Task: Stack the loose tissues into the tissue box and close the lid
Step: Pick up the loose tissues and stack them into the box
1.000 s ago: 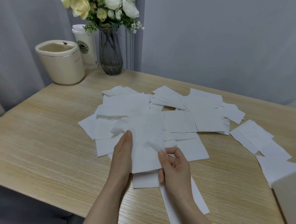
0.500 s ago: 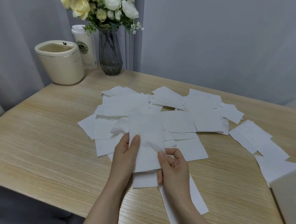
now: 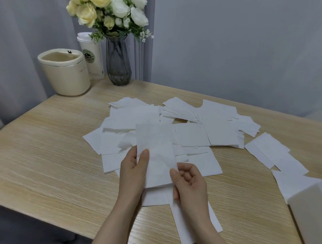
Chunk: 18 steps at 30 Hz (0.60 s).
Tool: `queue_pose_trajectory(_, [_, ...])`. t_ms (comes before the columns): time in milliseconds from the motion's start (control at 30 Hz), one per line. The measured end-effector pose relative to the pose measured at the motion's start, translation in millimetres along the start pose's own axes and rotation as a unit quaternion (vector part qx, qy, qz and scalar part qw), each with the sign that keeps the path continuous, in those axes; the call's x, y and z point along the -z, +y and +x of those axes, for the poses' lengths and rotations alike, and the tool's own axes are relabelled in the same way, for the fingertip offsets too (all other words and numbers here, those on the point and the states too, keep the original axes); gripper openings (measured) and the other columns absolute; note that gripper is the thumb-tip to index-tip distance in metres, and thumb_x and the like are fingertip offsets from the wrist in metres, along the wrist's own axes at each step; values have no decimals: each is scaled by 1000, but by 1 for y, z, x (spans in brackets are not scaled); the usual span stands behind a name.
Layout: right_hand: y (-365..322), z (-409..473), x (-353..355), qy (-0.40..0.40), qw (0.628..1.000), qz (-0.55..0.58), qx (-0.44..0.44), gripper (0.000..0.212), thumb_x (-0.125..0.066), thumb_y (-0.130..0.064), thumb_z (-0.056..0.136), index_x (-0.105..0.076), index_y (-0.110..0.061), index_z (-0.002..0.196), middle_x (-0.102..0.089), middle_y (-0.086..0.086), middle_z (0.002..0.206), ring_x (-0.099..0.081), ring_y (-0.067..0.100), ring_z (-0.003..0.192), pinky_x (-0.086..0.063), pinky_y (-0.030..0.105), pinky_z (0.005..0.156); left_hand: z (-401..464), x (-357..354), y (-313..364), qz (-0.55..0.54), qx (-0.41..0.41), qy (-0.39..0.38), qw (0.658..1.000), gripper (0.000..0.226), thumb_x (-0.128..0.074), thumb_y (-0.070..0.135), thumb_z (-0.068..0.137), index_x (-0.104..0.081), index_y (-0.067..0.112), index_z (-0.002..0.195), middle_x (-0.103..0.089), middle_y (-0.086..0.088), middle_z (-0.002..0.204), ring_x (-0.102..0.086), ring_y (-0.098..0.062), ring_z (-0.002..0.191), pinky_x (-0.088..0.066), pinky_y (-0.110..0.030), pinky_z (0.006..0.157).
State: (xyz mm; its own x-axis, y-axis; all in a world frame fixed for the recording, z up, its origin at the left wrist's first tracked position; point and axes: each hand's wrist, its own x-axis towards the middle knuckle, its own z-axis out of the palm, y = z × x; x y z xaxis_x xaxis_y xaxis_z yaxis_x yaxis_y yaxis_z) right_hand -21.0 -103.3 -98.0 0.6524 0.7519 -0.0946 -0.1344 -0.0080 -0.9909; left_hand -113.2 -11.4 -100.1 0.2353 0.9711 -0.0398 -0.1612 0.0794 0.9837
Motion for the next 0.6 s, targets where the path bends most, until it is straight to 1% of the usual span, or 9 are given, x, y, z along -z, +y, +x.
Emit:
queue_pose_trajectory(133, [-4, -7, 11, 46, 999, -7, -8, 19, -71, -14, 84, -62, -20, 100, -65, -2, 88, -47, 11, 48, -38, 18, 42, -8, -13, 1, -54, -6, 56, 997, 18, -53, 10, 99, -68, 19, 101, -75, -1, 99, -70, -22, 95, -54, -40, 84])
queue_pose_trajectory(200, [-9, -11, 16, 59, 998, 5, -26, 28, -73, -16, 81, -59, -21, 104, -65, -2, 95, -53, 11, 52, -40, 19, 41, -14, -25, 2, -98, 6, 89, 991, 15, -54, 11, 99, -68, 17, 101, -74, -6, 103, -69, -28, 101, -54, -45, 89])
queue_pose_trajectory(267, [-13, -15, 17, 50, 997, 36, -51, 36, -75, -18, 76, -57, -16, 107, -67, 5, 92, -58, 13, 58, -42, 22, 41, -22, -40, 3, -138, 32, 117, 983, 13, -53, 12, 99, -66, 14, 101, -73, -11, 105, -67, -34, 104, -51, -49, 92])
queue_pose_trajectory(333, [-18, -19, 19, 28, 996, 60, -66, 40, -74, -23, 70, -58, -11, 105, -69, 11, 79, -59, 19, 61, -44, 25, 45, -30, -55, 5, -169, 56, 131, 975, 14, -51, 12, 100, -65, 11, 105, -72, -14, 107, -66, -37, 105, -51, -51, 93])
queue_pose_trajectory(400, [-20, -22, 22, 7, 995, 68, -73, 32, -73, -22, 75, -63, -8, 102, -70, 11, 75, -57, 23, 61, -45, 29, 53, -38, -66, 6, -190, 71, 127, 971, 16, -50, 12, 100, -64, 10, 108, -72, -14, 108, -66, -36, 106, -50, -51, 94])
queue_pose_trajectory(467, [-20, -22, 28, 5, 995, 63, -77, 18, -70, -15, 83, -67, -8, 100, -69, 10, 71, -53, 24, 59, -44, 31, 57, -43, -72, 6, -197, 78, 112, 971, 16, -50, 12, 100, -64, 10, 108, -72, -12, 107, -67, -33, 103, -51, -48, 91])
queue_pose_trajectory(533, [-23, -18, 37, 17, 995, 61, -74, 12, -65, -9, 88, -67, -7, 99, -64, 11, 65, -52, 22, 54, -44, 28, 53, -47, -73, 8, -206, 80, 91, 971, 14, -51, 9, 99, -64, 9, 106, -72, -12, 104, -67, -29, 98, -52, -42, 86])
queue_pose_trajectory(600, [-32, -14, 49, 14, 997, 45, -66, 11, -60, -5, 91, -65, -6, 101, -66, 11, 65, -58, 21, 53, -44, 23, 47, -47, -69, 11, -209, 80, 67, 972, 15, -53, 6, 97, -64, 6, 109, -73, -10, 100, -67, -23, 94, -55, -35, 81])
